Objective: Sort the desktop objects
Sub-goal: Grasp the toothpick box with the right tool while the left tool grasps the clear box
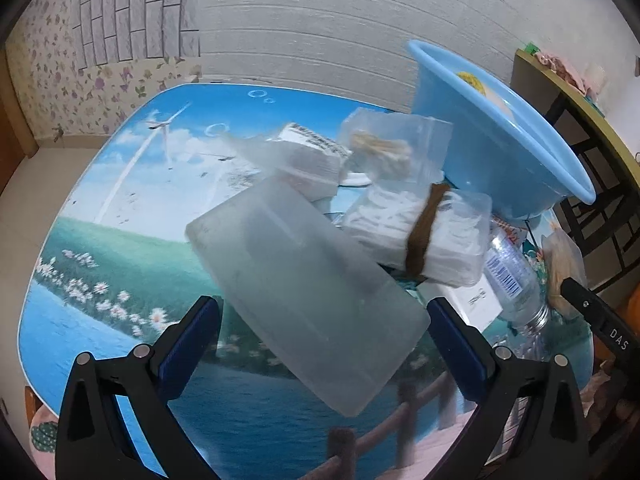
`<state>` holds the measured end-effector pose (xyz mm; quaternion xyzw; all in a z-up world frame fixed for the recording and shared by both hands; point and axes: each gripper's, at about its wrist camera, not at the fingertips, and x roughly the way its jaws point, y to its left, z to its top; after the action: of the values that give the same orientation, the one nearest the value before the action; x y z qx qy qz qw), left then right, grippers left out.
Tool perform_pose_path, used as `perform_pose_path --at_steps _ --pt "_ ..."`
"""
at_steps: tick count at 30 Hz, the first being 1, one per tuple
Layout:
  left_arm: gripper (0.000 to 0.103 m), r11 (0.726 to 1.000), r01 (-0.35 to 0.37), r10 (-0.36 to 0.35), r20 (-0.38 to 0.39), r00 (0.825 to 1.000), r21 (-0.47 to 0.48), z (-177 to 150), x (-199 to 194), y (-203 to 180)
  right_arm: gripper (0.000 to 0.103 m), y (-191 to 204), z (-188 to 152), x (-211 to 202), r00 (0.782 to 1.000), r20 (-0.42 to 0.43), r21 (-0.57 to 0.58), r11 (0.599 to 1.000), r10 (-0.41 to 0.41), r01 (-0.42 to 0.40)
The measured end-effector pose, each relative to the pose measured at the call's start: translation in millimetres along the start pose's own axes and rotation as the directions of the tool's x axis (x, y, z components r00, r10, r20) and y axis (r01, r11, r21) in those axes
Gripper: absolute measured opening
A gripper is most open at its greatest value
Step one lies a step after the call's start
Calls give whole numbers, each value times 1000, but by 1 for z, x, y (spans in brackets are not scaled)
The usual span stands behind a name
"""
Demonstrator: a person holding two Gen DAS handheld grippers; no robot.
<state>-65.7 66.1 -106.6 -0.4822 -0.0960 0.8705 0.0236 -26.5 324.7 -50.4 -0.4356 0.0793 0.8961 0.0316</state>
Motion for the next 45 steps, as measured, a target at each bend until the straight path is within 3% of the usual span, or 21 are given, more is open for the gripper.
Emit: perform_pose_path --at_steps 13,17,27,35,37,41,45 --pt "103 999 -53 53 11 999 9 -22 -23 45 64 12 -19 -15 999 -13 -124 991 41 -42" --pt "103 1000 -1 1 34 999 28 -23 -27 51 64 14 -23 -21 999 -12 -152 987 43 -44" --pt "103 999 -13 10 62 998 45 -10 -20 41 67 17 -22 -21 999 -13 -142 989 43 -45" --pt "102 997 -30 24 81 996 66 1 -10 31 74 23 -21 -17 1000 -18 -151 988 17 -19" --pt "96 997 -27 21 84 996 71 1 -10 31 74 23 -21 -18 1000 -17 -156 988 16 -18" --pt "73 997 -24 19 67 998 77 -2 -9 35 74 20 -22 -20 1000 -11 -151 989 6 -7" --pt "68 996 -20 14 69 998 84 -3 -12 37 74 15 -21 -19 1000 -15 -134 991 2 -4"
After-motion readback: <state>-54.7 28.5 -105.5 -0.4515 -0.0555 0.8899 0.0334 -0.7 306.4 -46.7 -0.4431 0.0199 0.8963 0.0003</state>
